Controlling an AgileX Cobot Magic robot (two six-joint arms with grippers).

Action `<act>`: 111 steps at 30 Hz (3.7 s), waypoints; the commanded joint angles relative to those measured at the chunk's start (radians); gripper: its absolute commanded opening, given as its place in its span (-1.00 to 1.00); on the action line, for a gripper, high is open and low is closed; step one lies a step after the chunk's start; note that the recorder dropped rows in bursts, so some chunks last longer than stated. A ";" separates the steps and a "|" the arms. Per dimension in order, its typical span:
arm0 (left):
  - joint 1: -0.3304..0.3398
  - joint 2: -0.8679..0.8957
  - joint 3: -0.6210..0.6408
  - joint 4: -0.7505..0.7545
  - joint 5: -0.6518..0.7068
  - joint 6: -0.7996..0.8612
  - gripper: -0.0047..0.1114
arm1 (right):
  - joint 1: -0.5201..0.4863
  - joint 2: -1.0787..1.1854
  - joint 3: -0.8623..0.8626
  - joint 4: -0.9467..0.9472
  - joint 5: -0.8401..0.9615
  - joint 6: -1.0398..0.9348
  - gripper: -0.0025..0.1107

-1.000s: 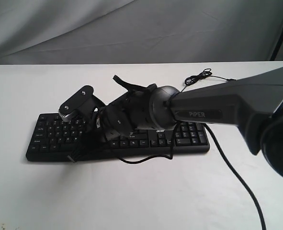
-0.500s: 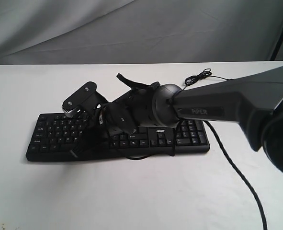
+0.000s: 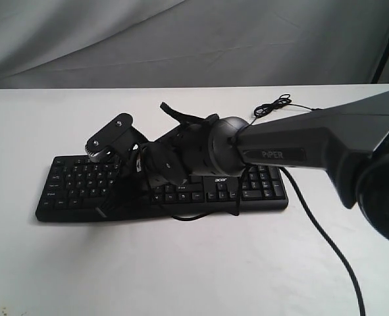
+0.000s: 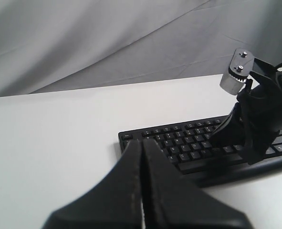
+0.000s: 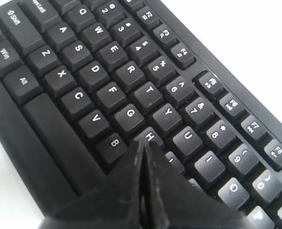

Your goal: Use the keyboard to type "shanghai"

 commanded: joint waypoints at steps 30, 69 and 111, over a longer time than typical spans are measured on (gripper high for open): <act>-0.004 -0.003 0.004 0.001 -0.005 -0.003 -0.92 | 0.023 0.090 -0.168 0.003 0.041 -0.042 -0.96; -0.004 -0.003 0.004 0.001 -0.005 -0.003 -0.92 | -0.007 0.002 -0.015 -0.001 -0.073 -0.049 -0.96; -0.004 -0.003 0.004 0.001 -0.005 -0.003 -0.92 | -0.007 0.079 -0.064 0.017 -0.054 -0.055 -0.96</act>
